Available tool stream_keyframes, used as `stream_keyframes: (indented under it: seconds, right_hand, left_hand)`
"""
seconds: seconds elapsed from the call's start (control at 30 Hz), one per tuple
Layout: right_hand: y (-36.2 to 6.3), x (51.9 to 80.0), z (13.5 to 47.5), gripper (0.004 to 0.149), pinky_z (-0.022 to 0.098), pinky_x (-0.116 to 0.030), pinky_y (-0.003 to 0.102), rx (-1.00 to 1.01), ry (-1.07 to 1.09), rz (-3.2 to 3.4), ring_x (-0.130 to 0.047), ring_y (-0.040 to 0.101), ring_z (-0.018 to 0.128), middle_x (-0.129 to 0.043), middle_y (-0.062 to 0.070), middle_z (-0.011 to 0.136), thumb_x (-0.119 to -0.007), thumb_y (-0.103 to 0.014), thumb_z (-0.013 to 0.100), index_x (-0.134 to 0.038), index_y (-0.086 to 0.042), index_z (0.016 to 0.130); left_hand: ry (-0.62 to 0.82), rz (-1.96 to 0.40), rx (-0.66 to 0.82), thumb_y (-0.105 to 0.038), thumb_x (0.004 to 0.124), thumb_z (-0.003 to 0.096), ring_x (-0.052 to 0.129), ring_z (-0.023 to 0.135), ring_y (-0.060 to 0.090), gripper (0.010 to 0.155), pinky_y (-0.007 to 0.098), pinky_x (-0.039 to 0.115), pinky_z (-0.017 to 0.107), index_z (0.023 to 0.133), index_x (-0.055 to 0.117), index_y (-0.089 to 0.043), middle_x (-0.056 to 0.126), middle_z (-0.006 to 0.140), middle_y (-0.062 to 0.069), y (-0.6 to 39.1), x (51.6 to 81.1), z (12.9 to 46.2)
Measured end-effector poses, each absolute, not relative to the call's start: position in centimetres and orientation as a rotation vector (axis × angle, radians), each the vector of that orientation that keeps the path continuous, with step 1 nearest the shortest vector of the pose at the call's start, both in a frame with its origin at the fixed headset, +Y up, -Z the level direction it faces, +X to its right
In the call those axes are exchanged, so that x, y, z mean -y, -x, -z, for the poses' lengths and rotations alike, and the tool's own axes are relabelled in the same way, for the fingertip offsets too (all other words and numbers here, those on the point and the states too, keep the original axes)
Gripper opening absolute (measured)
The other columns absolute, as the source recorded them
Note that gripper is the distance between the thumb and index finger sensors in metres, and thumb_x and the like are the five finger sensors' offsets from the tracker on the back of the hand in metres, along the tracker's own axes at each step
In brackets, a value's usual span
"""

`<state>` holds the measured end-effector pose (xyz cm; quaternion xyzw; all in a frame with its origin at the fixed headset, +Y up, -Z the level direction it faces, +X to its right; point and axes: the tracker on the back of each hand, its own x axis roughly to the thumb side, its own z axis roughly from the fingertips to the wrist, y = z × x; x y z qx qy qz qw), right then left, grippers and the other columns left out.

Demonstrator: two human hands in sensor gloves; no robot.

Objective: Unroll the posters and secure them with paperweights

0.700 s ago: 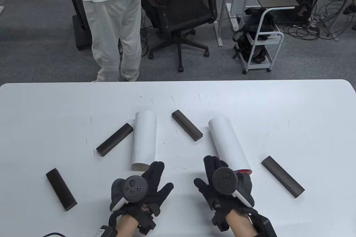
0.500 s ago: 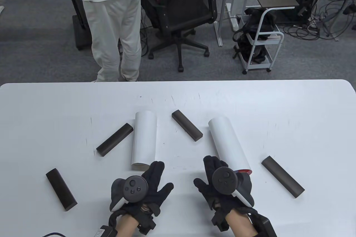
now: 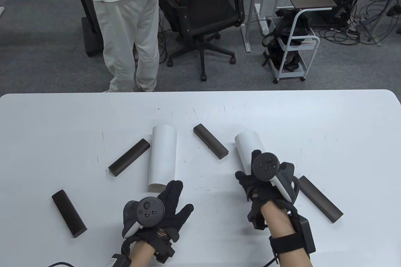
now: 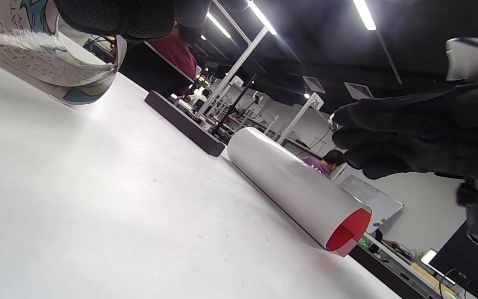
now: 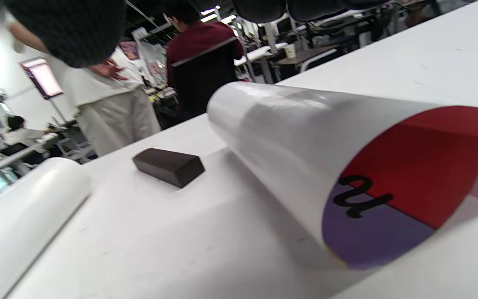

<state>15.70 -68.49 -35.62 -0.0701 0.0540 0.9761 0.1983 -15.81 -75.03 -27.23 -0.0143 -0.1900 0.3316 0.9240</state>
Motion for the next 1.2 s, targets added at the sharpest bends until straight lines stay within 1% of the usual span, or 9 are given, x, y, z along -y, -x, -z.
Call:
stream_keyframes:
  seconds: [0.27,0.37,0.4,0.53,0.67,0.8,0.9,1.03,1.2]
  right_hand:
    - [-17.2,73.4,40.0,0.097,0.069,-0.044,0.068,-0.497,0.524,-2.733,-0.032,0.06,0.095,-0.015,0.023,0.109,-0.076,-0.058,0.04,-0.012,-0.015,0.1]
    - [-17.9,74.9,40.1,0.103,0.066,-0.053,0.066,-0.544,0.55,-2.641,-0.048,0.059,0.092,-0.018,0.023,0.108,-0.08,-0.059,0.04,-0.008,-0.013,0.097]
    - [-18.1,75.0,40.0,0.103,0.062,-0.064,0.06,-0.515,0.543,-2.632,-0.063,0.054,0.087,-0.025,0.024,0.107,-0.081,-0.057,0.04,-0.01,-0.011,0.097]
    - [-19.1,74.6,38.9,0.094,0.05,-0.078,0.051,-0.313,0.511,-2.565,-0.084,0.041,0.073,-0.05,0.023,0.102,-0.086,-0.042,0.038,-0.022,-0.009,0.099]
    - [-20.1,73.0,37.4,0.092,0.048,-0.079,0.05,-0.258,0.47,-2.496,-0.086,0.041,0.071,-0.052,0.022,0.101,-0.086,-0.04,0.039,-0.024,-0.009,0.099]
    - [-19.6,69.8,35.3,0.091,0.047,-0.079,0.051,-0.199,0.317,-2.473,-0.086,0.042,0.07,-0.053,0.023,0.101,-0.086,-0.04,0.039,-0.025,-0.009,0.099]
    - [-18.3,68.4,33.4,0.09,0.047,-0.079,0.051,-0.253,0.177,-2.452,-0.086,0.042,0.071,-0.054,0.023,0.101,-0.085,-0.041,0.039,-0.026,-0.01,0.1]
    - [-16.0,69.6,31.5,0.09,0.047,-0.08,0.051,-0.408,0.067,-2.383,-0.087,0.042,0.07,-0.054,0.024,0.101,-0.085,-0.042,0.04,-0.026,-0.009,0.1]
    - [-14.2,73.6,30.9,0.088,0.044,-0.082,0.049,-0.595,0.094,-2.307,-0.088,0.041,0.068,-0.057,0.025,0.099,-0.083,-0.043,0.04,-0.028,-0.008,0.1]
  left_hand:
    - [0.042,-0.673,0.392,-0.067,0.056,0.0482,0.057,0.1,0.05,0.083,0.061,0.061,0.067,0.107,0.038,-0.011,0.042,0.111,0.022,15.8,75.2,27.3]
    - [0.048,-0.679,0.387,-0.067,0.056,0.0481,0.057,0.1,0.05,0.083,0.061,0.061,0.067,0.107,0.038,-0.011,0.042,0.111,0.022,15.8,75.3,27.3]
    - [0.049,-0.679,0.386,-0.066,0.056,0.0482,0.057,0.1,0.05,0.083,0.061,0.061,0.067,0.107,0.038,-0.011,0.042,0.111,0.022,15.8,75.3,27.3]
    - [0.048,-0.679,0.385,-0.066,0.056,0.0482,0.056,0.1,0.051,0.083,0.061,0.061,0.067,0.107,0.037,-0.011,0.042,0.111,0.022,15.8,75.2,27.3]
    - [0.049,-0.679,0.386,-0.066,0.056,0.0481,0.057,0.1,0.05,0.083,0.061,0.061,0.067,0.107,0.038,-0.011,0.042,0.111,0.022,15.8,75.3,27.4]
    - [0.057,-0.674,0.389,-0.066,0.056,0.0482,0.057,0.1,0.05,0.083,0.061,0.061,0.067,0.107,0.038,-0.011,0.042,0.111,0.022,15.6,75.4,27.4]
    - [0.069,-0.669,0.392,-0.066,0.056,0.0482,0.057,0.1,0.05,0.083,0.061,0.061,0.067,0.107,0.038,-0.011,0.042,0.111,0.022,15.4,75.6,27.4]
    - [0.109,-0.657,0.401,-0.066,0.056,0.0483,0.057,0.1,0.05,0.083,0.061,0.061,0.067,0.107,0.038,-0.011,0.042,0.111,0.022,14.8,76.2,27.5]
    - [0.236,-0.582,0.461,-0.063,0.06,0.0488,0.053,0.101,0.05,0.081,0.061,0.059,0.068,0.108,0.037,-0.012,0.04,0.112,0.021,13.2,77.1,27.6]
